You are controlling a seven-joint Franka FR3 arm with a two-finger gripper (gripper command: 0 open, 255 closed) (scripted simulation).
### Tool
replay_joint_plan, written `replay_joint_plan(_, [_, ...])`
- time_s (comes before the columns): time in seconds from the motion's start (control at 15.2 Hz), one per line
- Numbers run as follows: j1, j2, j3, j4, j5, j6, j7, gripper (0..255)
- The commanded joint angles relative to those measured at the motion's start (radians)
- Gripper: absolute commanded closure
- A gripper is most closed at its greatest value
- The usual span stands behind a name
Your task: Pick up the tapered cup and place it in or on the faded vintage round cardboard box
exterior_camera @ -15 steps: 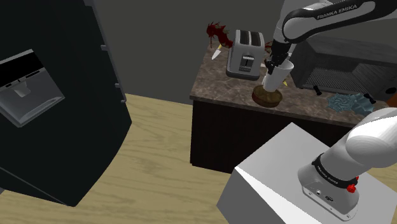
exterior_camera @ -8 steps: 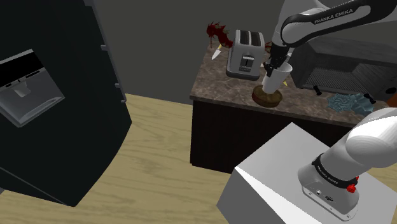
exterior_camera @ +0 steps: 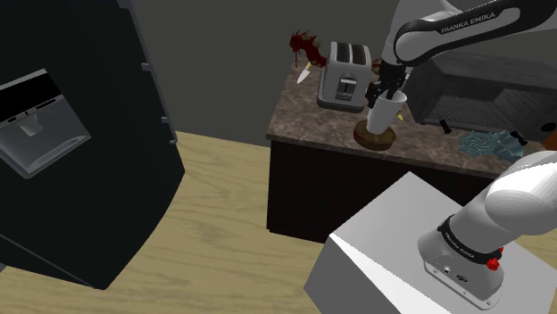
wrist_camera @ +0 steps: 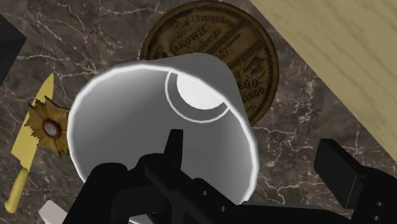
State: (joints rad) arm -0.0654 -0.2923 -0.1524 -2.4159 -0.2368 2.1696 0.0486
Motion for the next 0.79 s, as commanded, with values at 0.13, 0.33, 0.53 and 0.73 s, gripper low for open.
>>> replay_joint_plan(0.13, [0.006, -0.031, 0.009, 0.040, 0.008, -0.072, -0.002, 0])
replay_joint_plan(0.33, [0.010, -0.053, 0.018, 0.080, 0.015, -0.135, -0.005, 0])
replay_joint_plan(0.53, [0.010, -0.053, 0.018, 0.080, 0.015, -0.135, -0.005, 0])
replay_joint_plan(0.73, [0.010, -0.053, 0.018, 0.080, 0.015, -0.135, -0.005, 0])
